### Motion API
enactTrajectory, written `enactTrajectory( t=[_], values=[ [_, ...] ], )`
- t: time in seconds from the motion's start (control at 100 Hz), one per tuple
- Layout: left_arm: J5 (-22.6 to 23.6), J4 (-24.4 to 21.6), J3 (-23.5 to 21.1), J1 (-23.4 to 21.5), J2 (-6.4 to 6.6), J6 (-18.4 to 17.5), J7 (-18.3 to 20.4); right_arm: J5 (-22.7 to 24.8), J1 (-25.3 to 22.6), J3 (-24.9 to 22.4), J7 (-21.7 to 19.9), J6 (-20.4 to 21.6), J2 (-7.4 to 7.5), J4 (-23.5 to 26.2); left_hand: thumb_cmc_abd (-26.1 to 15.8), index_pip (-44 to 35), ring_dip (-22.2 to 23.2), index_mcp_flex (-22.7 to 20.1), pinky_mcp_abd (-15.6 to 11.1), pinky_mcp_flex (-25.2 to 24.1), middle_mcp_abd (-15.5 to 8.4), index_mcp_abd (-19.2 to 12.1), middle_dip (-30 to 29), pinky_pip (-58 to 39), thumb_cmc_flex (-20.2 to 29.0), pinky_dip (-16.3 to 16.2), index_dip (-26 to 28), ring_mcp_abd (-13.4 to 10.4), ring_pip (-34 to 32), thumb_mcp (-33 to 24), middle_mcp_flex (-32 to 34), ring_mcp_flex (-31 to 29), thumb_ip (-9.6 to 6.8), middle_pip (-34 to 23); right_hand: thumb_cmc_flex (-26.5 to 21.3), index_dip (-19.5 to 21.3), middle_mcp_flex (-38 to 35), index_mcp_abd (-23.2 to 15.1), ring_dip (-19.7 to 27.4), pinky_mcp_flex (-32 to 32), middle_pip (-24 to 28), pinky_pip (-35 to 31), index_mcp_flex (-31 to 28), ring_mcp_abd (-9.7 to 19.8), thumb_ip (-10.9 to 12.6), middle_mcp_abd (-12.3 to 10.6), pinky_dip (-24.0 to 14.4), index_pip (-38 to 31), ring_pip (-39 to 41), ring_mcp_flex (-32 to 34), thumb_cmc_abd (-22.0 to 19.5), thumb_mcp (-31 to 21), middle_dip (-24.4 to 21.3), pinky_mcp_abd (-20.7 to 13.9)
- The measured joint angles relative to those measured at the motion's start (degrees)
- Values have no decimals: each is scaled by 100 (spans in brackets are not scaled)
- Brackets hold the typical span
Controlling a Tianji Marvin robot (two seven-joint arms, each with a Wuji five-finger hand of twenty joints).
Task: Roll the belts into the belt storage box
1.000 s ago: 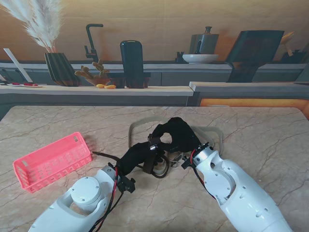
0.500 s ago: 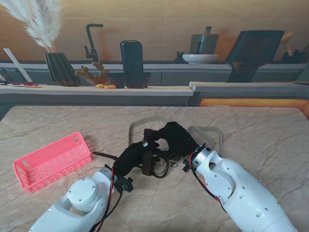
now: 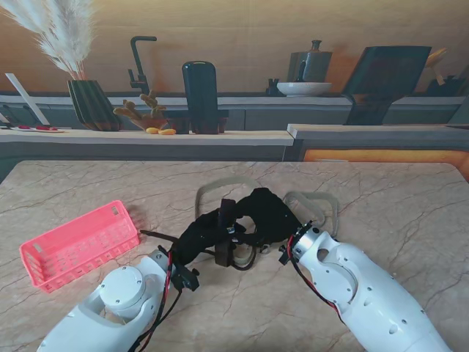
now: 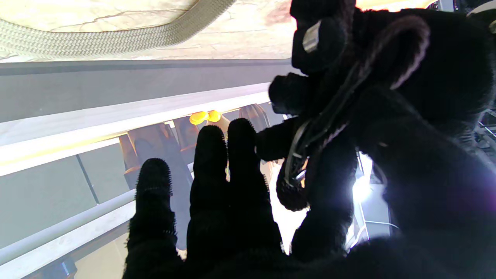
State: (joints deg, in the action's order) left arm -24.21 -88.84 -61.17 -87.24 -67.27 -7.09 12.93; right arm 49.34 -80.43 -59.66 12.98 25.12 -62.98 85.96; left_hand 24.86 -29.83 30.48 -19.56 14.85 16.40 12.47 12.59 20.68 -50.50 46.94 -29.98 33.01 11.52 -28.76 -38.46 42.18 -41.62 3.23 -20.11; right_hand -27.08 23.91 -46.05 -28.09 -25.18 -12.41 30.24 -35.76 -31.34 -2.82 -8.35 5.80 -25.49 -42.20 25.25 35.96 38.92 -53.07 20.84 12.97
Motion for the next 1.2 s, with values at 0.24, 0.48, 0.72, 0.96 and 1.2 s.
enactTrajectory(
  t=[0.24, 0.48, 0.72, 0.96, 1.2],
  values=[
    [50, 11, -13, 78, 62, -44, 85, 29, -104, -71, 26, -69, 2, 73, -600, -205, 768, -6, -422, 574, -71, -198, 439, 293, 1823, 1, -2, -136, 332, 329, -43, -306, 1, -4, 4, 2, 87, -78, -16, 3, 7, 1, 393, -22, 0, 0, -3, 209, 0, -6, -1, 9, 45, 1],
    [409, -90, 56, 102, -14, 12, -345, 15, -386, -353, 293, 354, -31, 239, -763, -1441, 1125, -162, -462, 664, -396, -1126, 781, 258, 2080, -124, 712, -145, 8, 1039, 186, -306, 28, -246, 67, 37, 90, 860, -17, -74, 127, 1, 590, -79, 3, 163, -84, 208, 5, -53, -116, 119, 114, 2],
    [738, -47, 176, 204, -12, -143, -450, 652, -870, -734, 1136, 569, -35, 763, -764, -2011, 1134, -169, -465, 665, -436, -1392, 850, 258, 2108, -189, 1196, -147, 4, 1057, 188, -301, 32, -301, 231, 160, 89, 1210, -17, -147, 178, 1, 578, -74, 2, 11, -135, 64, 6, -48, -180, 137, 70, 6],
    [1610, 44, 320, 240, -22, -367, -984, 532, -1005, -868, 907, 15, -37, 1015, -764, -2011, 1137, -232, -465, 665, -436, -1385, 885, 222, 2111, -195, 1268, -144, -1, 1057, 191, -301, 35, -304, 431, 160, 843, 2436, -18, 5, 216, -5, 819, -65, 88, 125, -136, 622, 83, -229, -461, 1012, 49, 5],
    [2013, 132, 416, 305, -19, -618, -1051, 62, -605, -554, 464, -378, -31, 612, -762, -2011, 1137, -289, -465, 665, -436, -1384, 898, 210, 2111, -207, 1276, -142, -54, 1057, 191, -301, 37, -318, 492, 175, 1200, 2597, -21, 139, 229, -5, 916, -118, 97, 222, -136, 830, 67, -391, -579, 1202, 40, 13]
  ],
)
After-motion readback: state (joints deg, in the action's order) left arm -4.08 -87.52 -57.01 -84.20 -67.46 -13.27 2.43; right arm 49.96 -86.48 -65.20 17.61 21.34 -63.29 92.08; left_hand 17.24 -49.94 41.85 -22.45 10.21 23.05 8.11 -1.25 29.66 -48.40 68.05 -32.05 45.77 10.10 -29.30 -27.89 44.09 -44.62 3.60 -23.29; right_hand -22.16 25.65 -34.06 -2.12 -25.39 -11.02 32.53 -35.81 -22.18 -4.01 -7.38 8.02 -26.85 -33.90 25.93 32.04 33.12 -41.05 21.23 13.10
